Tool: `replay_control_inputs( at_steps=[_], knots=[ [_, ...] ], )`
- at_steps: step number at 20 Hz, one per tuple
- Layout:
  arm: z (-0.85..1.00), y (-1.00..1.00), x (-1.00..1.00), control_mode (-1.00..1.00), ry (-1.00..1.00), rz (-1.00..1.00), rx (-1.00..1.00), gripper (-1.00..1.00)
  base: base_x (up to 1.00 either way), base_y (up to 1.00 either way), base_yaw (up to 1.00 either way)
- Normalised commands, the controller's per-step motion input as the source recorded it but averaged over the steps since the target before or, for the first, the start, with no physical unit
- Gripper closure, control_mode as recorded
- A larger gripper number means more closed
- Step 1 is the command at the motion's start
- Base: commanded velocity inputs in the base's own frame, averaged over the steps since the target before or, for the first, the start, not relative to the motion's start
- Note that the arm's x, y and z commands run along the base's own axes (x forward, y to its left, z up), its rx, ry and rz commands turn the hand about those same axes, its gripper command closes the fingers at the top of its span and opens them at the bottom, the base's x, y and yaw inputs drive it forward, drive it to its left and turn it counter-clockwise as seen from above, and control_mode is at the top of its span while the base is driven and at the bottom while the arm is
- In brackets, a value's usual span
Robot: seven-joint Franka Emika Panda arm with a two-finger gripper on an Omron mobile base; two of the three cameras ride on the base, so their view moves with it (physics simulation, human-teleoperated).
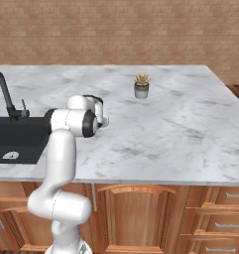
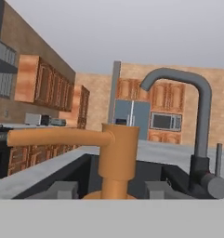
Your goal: Locate and retrieve the spray and soap dispenser from the cabinet. Place them next to the sink.
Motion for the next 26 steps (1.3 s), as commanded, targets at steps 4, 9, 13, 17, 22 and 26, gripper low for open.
replay_control_inputs(
  at_steps=[4, 9, 13, 17, 22, 26],
  knots=[
    [-0.10, 0.00, 0.00, -1.00, 0.00, 0.03, 0.01, -1.00, 0.00, 0.00, 0.00],
    [-0.01, 0.00, 0.00, -1.00, 0.00, 0.01, 0.00, -1.00, 0.00, 0.00, 0.00],
    [0.07, -0.14, 0.05, -1.00, 0.09, 0.00, 0.00, -1.00, 0.00, 0.00, 0.00],
    [0.13, -0.22, 0.04, -1.00, 0.14, 0.00, 0.00, -1.00, 0.00, 0.00, 0.00],
    [0.00, -0.23, 0.06, -1.00, 0.18, 0.00, 0.00, -1.00, 0.00, 0.00, 0.00],
    [-0.09, -0.26, 0.02, -1.00, 0.14, -0.01, 0.00, -1.00, 0.00, 0.00, 0.00]
  ],
)
